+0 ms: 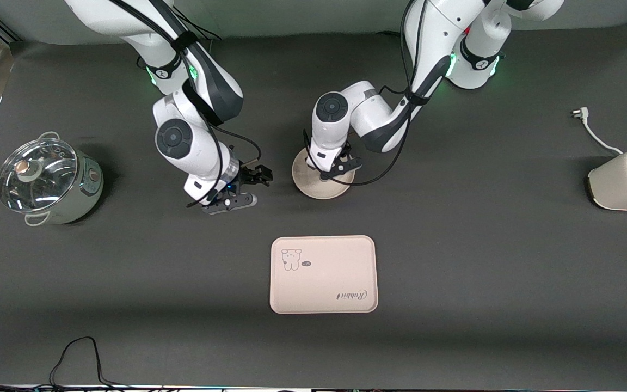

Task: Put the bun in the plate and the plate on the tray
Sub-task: 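Carry the bun over the plate while the right gripper approaches the plate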

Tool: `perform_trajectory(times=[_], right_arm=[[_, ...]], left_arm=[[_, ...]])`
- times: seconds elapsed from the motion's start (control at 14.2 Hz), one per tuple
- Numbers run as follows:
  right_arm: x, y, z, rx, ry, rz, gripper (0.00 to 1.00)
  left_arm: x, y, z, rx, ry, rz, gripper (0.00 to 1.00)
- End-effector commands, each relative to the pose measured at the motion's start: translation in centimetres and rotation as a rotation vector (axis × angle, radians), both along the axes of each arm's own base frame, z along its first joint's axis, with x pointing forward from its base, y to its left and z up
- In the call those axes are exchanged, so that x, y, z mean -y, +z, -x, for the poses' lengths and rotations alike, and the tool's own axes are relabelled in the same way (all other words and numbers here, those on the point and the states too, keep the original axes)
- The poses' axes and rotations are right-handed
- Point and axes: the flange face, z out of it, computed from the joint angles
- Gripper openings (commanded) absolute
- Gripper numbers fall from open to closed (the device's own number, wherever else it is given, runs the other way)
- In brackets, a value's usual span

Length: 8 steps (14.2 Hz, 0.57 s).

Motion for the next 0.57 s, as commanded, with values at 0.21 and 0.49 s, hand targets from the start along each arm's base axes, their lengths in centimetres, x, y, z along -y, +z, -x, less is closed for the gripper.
perform_trajectory(times=[0.21, 0.49], right_arm=[[-4.0, -4.6, 2.3, -0.018, -0.08, -0.005, 1.0], [-7.4, -8.8, 6.5, 0.03, -0.076, -0.041, 1.0]], left_arm=[[-3.6, 6.3, -3.5, 0.047, 0.056, -0.08, 1.0], [-13.8, 14.5, -10.9, 0.066, 0.056, -0.121, 1.0]])
